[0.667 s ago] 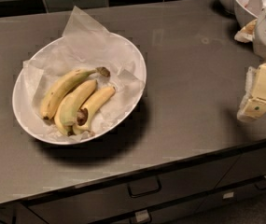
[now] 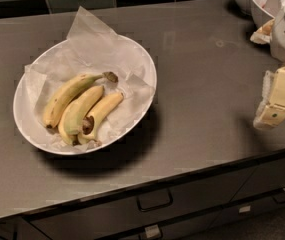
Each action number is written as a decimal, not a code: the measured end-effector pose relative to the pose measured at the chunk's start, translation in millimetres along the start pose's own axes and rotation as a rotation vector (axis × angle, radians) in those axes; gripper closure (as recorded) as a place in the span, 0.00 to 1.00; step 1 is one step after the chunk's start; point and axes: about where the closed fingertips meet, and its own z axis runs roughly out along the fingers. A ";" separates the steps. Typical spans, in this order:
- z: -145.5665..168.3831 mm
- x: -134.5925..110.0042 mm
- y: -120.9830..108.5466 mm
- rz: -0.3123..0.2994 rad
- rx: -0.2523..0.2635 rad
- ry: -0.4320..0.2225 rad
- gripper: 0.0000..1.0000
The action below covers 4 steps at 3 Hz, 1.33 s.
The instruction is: Pick banana from white bowl
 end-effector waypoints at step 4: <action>-33.1 -126.5 26.9 -0.403 0.023 -0.096 0.00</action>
Offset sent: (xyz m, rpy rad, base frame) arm -0.0219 0.1684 0.0486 -0.0312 -0.0586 0.5426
